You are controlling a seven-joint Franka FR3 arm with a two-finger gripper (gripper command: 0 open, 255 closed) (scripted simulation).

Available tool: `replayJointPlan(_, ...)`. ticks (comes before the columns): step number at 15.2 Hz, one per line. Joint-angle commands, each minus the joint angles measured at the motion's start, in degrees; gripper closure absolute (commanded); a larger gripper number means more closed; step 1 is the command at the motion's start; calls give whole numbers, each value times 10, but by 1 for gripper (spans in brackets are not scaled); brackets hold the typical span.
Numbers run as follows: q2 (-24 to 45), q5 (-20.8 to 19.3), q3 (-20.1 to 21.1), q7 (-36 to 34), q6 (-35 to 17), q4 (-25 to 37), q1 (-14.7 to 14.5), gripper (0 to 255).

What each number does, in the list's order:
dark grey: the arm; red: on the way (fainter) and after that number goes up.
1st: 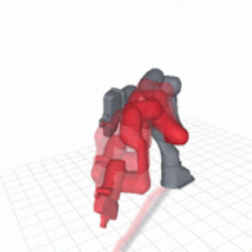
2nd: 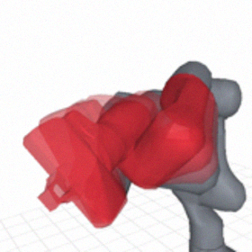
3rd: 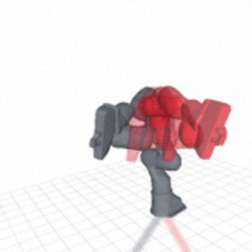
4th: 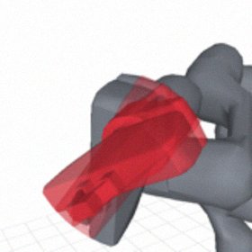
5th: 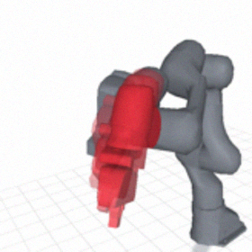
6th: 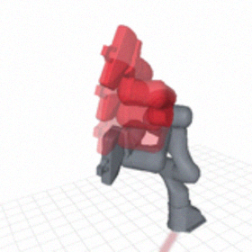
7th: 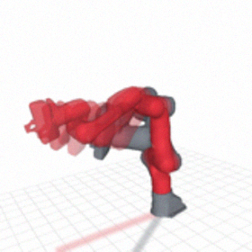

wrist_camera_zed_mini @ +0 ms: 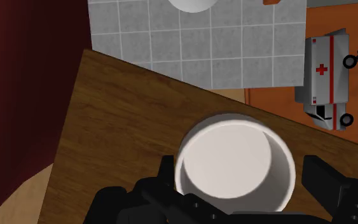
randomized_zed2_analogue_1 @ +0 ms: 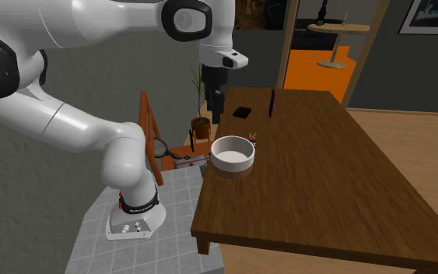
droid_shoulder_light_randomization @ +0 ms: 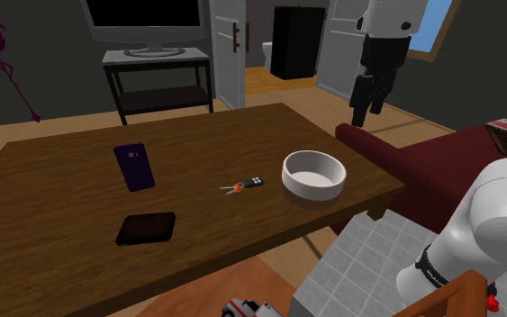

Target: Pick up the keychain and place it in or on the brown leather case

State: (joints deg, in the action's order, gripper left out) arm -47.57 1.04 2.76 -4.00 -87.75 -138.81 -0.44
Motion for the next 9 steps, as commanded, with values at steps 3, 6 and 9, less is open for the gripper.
replayJointPlan(3,35,-5,-4,33,-39,-3,-12,0)
replayJointPlan(6,92,-12,-9,81,-95,-1,-30,0)
replayJointPlan(9,151,-16,-12,128,-147,7,-48,0)
